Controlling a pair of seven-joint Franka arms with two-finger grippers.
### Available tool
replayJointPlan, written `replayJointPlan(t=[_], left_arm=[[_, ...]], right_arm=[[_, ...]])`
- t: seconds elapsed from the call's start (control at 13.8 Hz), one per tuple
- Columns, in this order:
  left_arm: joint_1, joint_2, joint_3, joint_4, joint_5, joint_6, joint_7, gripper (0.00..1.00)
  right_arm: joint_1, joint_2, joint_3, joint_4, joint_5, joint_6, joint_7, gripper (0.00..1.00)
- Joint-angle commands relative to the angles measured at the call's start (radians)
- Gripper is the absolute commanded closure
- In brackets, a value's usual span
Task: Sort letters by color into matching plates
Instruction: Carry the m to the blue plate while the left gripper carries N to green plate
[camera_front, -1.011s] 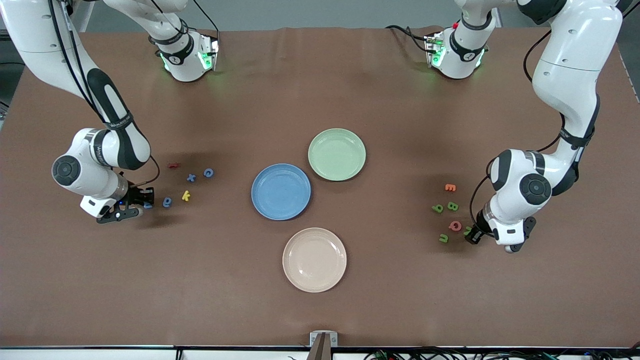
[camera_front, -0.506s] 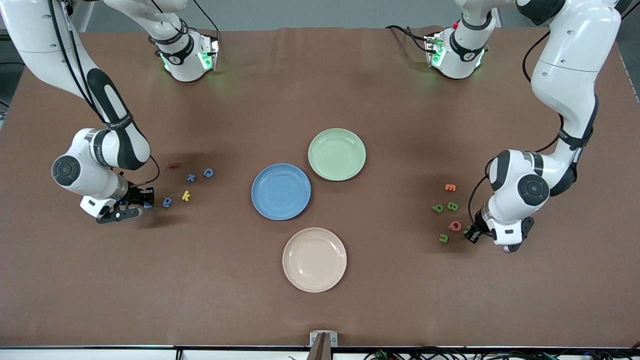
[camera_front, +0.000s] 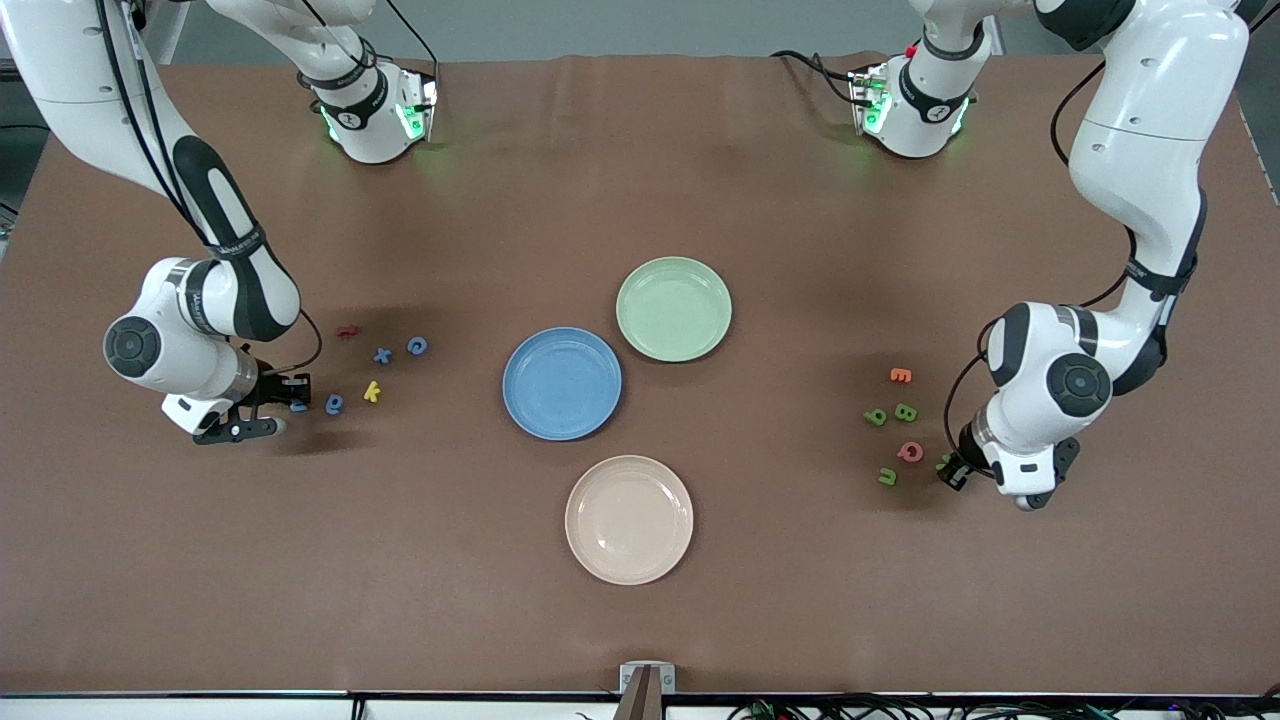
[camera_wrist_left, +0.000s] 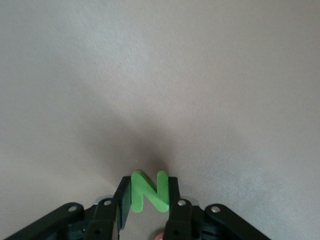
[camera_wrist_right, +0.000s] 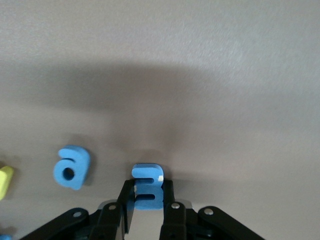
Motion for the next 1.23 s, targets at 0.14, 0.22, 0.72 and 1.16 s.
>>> replayJointPlan(t=[0.14,0.22,0.72,1.16], left_arm=[[-0.015,-0.073,-0.035,0.031,0.017,-0.146,-0.014,0.99],[-0.015,-0.087,-0.060,0.032,0.006,-0.160,-0.023,0.99],[-0.018,-0.156,-0.230,0.029,0.006,-0.244,-0.179,1.00],[-0.054,-0.167,-0.360,0.029,0.008,-0.246,-0.374,1.00]], right_arm=[[0.071,-0.081,0.007,0.002,0.004,-0.098,0.179,1.00],[0.085,-0.090,0.007,0.002,0.004,-0.110,0.215,1.00],[0.210,-0.182,0.008,0.002,0.004,-0.176,0.515,1.00],[0.459,-0.171,0.008,0.002,0.100,-0.114,0.845,1.00]])
